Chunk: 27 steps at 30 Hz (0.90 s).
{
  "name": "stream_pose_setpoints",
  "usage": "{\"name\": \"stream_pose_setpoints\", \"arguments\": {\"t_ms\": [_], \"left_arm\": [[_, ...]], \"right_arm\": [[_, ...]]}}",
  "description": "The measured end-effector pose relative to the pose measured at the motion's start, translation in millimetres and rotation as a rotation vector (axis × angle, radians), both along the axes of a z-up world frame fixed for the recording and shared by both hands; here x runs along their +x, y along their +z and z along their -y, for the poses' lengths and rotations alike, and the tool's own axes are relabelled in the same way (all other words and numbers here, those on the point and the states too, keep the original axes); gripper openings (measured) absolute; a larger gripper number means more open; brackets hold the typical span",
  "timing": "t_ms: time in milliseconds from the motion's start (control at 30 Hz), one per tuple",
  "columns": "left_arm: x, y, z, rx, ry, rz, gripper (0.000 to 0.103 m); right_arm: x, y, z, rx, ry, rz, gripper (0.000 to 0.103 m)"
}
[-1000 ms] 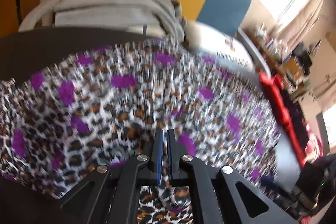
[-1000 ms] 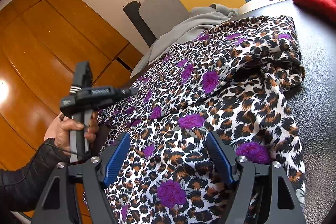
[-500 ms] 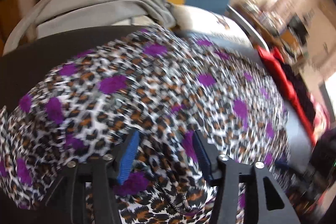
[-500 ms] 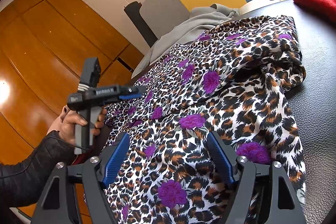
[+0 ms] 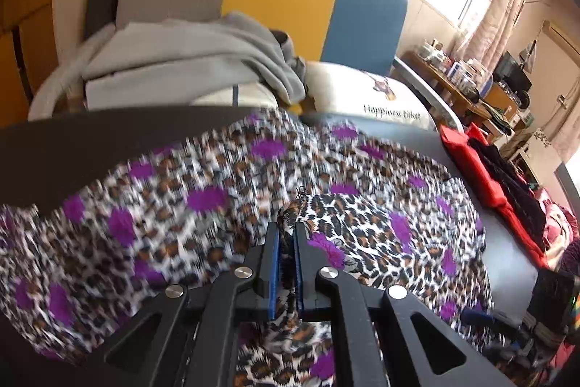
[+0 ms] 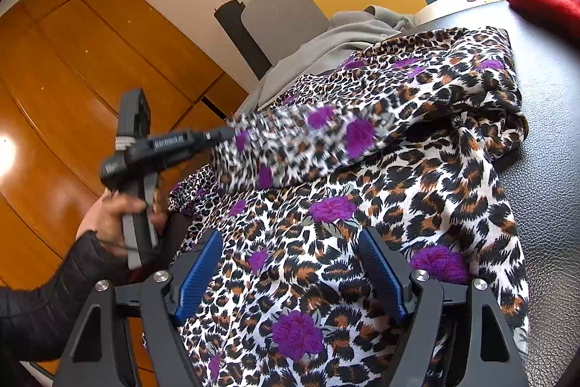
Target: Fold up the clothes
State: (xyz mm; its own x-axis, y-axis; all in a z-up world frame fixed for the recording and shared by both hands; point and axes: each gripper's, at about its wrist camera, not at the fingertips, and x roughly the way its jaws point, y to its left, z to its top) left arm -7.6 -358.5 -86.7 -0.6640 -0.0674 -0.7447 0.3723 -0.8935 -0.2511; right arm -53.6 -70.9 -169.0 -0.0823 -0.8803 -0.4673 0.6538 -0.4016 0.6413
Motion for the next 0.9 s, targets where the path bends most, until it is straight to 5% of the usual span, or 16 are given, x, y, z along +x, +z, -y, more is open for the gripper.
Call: {"name": "stream_pose_setpoints", "arguments": {"t_ms": [133, 333, 533, 667, 767, 900], "left_arm": [[-23.0, 5.5, 23.2, 0.024, 0.040, 0.046, 0.006], [-24.2, -28.1, 42.6, 0.116, 0.094, 0.170, 0.008], [15.2, -22.7, 56.0, 0.125, 0.318, 0.076, 0.021], [13.6, 0.3, 22.6, 0.003, 0.170, -0.027, 0.033], [-4.8, -4.3, 4.4, -0.063, 0.051, 0.014, 0.035], [-6.2, -34.2, 7.2, -0.071, 0.101, 0.138, 0.035]], "right_arm": [[0.2, 0.1, 0.3, 0.002, 0.000, -0.001, 0.079], [0.9, 0.2, -0.9, 0.000, 0.001, 0.001, 0.079], [-0.9, 3.5, 4.0, 0.043, 0.003, 0.004, 0.079], [-11.8, 19.8, 8.4, 0.074, -0.047, 0.013, 0.085], [-33.8, 42.1, 6.8, 0.037, -0.106, -0.012, 0.089], [-72.0, 64.4, 17.7, 0.065, -0.200, -0.085, 0.099]]}}
